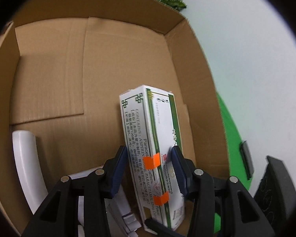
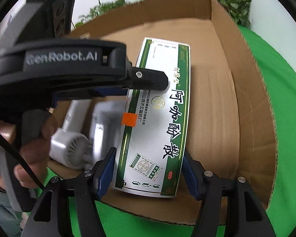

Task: Organize objects
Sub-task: 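Lift the medicine box and lower it into the large box, then open the right gripper and withdraw from the box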

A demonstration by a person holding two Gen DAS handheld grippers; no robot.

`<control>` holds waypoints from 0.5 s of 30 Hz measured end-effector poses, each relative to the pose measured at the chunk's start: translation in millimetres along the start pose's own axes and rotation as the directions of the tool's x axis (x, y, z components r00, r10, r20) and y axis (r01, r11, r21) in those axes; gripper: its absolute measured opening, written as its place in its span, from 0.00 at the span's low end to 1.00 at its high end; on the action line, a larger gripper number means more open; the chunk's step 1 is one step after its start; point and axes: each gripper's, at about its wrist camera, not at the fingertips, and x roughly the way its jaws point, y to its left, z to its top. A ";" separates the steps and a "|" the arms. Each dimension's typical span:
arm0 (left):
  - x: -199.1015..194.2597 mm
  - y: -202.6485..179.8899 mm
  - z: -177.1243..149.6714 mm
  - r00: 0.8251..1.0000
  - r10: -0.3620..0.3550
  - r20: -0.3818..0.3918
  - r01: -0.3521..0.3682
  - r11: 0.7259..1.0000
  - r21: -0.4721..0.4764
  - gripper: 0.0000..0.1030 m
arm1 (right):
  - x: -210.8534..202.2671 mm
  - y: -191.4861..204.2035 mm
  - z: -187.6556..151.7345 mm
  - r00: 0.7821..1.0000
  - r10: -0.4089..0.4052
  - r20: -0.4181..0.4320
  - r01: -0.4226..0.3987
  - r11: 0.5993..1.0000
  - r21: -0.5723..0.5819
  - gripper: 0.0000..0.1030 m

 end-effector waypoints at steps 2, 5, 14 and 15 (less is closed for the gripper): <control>-1.2 0.4 -1.5 1.000 -0.007 -0.002 0.007 1.000 -0.004 0.44 | 2.2 -0.6 1.1 1.000 -0.006 -0.009 0.006 1.000 -0.012 0.58; -2.6 1.1 -4.2 1.000 -0.001 -0.011 0.001 1.000 -0.010 0.46 | 7.4 -0.2 5.4 0.999 -0.014 -0.039 0.013 1.000 -0.020 0.59; -25.7 -0.5 -17.7 0.998 0.069 -0.005 -0.069 0.998 0.008 0.47 | 28.1 7.7 15.2 0.991 -0.018 -0.129 0.019 1.000 0.005 0.63; -32.4 1.6 -17.4 0.998 0.070 0.003 -0.070 0.998 0.006 0.47 | 30.0 8.2 15.2 0.992 -0.026 -0.125 0.027 1.000 0.005 0.63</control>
